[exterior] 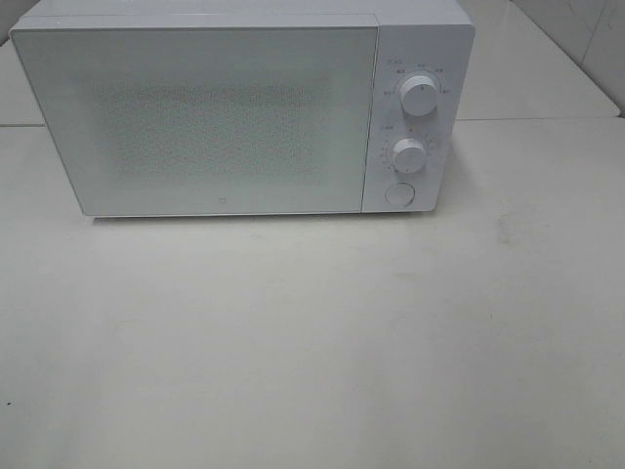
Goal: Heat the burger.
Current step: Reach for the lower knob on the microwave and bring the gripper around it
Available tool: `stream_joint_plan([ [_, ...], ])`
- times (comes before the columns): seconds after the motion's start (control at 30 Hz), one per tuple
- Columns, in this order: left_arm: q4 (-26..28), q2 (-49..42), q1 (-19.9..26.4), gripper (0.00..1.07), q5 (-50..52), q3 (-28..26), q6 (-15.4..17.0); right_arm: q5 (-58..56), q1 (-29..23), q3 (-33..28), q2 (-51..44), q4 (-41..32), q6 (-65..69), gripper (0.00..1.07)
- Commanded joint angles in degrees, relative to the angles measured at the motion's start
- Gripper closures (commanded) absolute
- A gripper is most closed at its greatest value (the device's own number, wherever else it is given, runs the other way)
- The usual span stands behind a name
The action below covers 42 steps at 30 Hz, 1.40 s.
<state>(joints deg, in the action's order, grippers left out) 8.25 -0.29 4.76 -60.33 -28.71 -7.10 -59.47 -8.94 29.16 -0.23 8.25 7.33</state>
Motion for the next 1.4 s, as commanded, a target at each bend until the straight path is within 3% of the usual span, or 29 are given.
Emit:
stream_joint_plan([
  [0.03,0.34,-1.43,0.06,0.06,0.8,0.17,0.4,0.0,0.17,-0.11,-0.8,0.06,-0.69,0.32],
  [0.23,0.34,-1.43,0.06,0.06,0.8,0.17,0.4,1.32,0.17,0.8,-0.8,0.23,-0.57,0.33],
  [0.53,0.34,-1.43,0.06,0.06,0.8,0.17,0.4,11.92,0.17,2.18,-0.8,0.11,1.32,0.33],
  [0.87,0.34,-1.43,0.06,0.06,0.8,0.17,0.4,17.7,0.17,-1.15,-0.23,0.11,1.2,0.33],
  [1.4,0.34,-1.43,0.06,0.06,0.8,0.17,0.4,30.71,0.17,-2.41,21.66,0.0,1.2,0.33],
])
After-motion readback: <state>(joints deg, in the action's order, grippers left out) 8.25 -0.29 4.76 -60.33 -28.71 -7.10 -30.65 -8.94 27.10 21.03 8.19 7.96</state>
